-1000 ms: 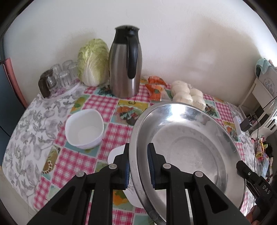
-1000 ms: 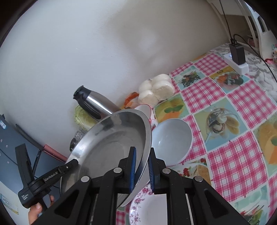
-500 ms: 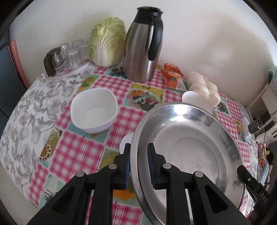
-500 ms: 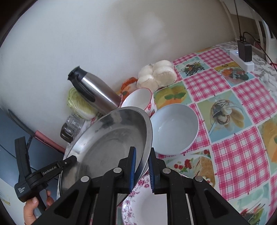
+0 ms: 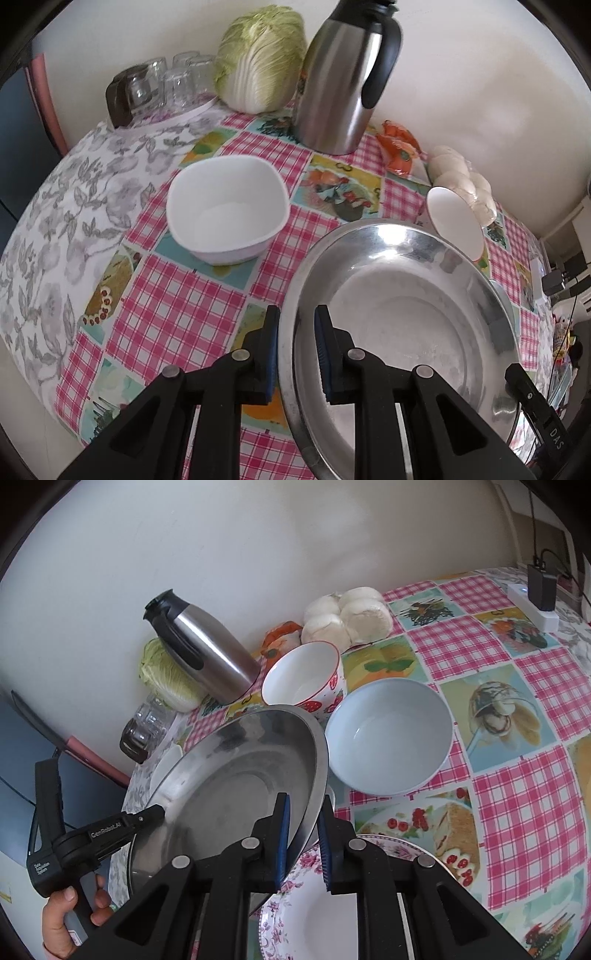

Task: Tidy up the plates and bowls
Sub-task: 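Lower the steel basin onto the cloth and open both grippers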

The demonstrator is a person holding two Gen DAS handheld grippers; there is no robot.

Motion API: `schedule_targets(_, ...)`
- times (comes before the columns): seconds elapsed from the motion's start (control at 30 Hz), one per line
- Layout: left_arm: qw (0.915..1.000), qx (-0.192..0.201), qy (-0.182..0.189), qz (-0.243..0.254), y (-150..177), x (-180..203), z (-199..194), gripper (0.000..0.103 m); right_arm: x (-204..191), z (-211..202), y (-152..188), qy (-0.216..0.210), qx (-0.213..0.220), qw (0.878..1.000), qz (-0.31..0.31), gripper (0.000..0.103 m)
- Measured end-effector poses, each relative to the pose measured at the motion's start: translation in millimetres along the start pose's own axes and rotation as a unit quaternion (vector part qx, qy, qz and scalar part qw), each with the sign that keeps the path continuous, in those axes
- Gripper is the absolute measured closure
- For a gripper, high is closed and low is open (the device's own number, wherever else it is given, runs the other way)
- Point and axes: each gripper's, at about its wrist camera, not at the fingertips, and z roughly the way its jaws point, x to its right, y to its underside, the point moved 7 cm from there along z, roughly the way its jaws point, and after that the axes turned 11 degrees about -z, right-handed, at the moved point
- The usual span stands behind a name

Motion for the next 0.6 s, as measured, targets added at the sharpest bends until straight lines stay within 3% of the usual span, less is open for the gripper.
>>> schedule_targets(0.33, 0.9993, -0.016, -0.014, -0.03, -3, -22, 17, 0.084, -13, 23, 6, 0.001, -0.018, 1.0, -0.019, 0.087)
schedule_targets(0.6, 0.9993, -0.014, -0.021, -0.027, -4, -21, 26, 0.084, -14, 33, 4, 0.007, -0.015, 1.0, -0.023, 0.087)
